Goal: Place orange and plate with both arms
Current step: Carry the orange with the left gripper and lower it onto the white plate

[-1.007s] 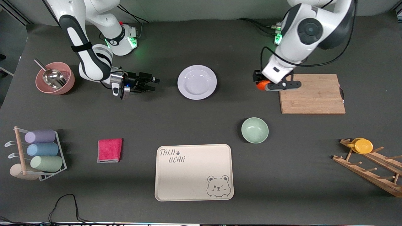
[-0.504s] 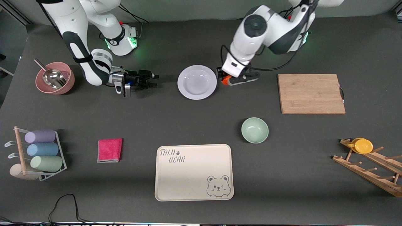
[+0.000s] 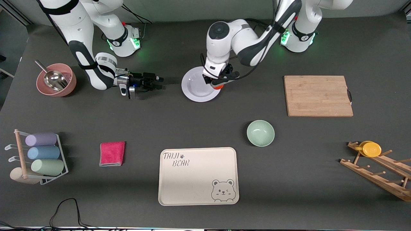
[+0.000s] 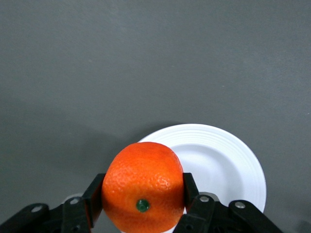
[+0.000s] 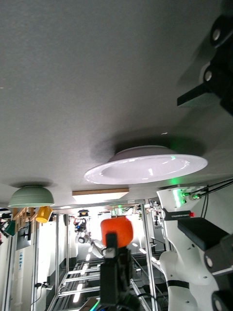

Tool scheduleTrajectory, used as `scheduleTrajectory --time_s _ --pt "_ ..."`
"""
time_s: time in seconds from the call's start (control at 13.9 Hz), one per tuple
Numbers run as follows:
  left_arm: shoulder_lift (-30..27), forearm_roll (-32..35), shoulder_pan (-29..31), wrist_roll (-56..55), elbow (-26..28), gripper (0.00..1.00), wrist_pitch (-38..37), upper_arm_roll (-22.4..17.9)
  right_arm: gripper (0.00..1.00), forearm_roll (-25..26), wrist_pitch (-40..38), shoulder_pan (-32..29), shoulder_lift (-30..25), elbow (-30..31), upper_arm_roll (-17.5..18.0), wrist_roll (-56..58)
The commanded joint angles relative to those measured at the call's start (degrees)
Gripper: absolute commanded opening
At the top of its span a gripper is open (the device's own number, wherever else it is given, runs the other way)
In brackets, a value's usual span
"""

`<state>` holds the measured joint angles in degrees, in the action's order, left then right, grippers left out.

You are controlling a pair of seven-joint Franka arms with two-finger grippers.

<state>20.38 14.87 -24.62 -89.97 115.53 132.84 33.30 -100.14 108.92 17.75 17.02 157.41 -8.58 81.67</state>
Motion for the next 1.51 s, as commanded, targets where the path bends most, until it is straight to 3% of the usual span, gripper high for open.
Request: scheduleTrajectory --time_s 0.0,0.07,0.14,0.36,0.79,0.86,0.94,1.01,1.44 --pt "6.2 4.9 -3.9 -7.9 -6.0 0.00 -1.1 -1.0 1.00 -1.8 -1.0 -0.3 2.0 -1.8 0.3 1.8" --pt "8.1 6.5 -4.3 -10.0 -7.3 0.00 -1.0 -1.0 1.00 -1.8 -1.0 -0.2 2.6 -2.3 0.3 1.8" --pt "9.7 8.3 -4.8 -12.2 -8.0 0.00 -0.9 -1.0 0.92 -1.8 -0.9 -0.2 2.8 -2.5 0.3 1.9" --pt "12.1 11.1 -5.5 -14.4 -8.4 0.00 -0.7 -1.1 0.56 -1.8 -0.9 -0.2 2.8 -2.9 0.3 1.9" --pt "12.5 10.7 -7.8 -15.5 -8.6 0.00 -0.7 -1.1 0.41 -1.8 -0.8 -0.2 2.8 -3.1 0.2 2.2" --pt "12.5 11.1 -7.8 -15.6 -8.6 0.14 -0.7 -1.2 0.41 -1.8 -0.7 -0.2 2.9 -3.1 0.2 2.2" --pt "12.5 11.1 -7.9 -15.6 -8.6 0.85 -0.7 -1.2 0.39 -1.8 -0.7 -0.2 2.9 -3.1 0.2 2.2" --pt "12.6 11.3 -8.0 -15.5 -8.6 1.00 -0.7 -1.2 0.39 -1.8 -0.7 -0.2 2.8 -3.1 0.2 2.2" --pt "11.0 11.6 -5.5 -10.3 -10.3 1.00 -2.9 -1.7 0.39 -1.9 -0.7 -0.2 3.8 -3.2 0.3 2.2"
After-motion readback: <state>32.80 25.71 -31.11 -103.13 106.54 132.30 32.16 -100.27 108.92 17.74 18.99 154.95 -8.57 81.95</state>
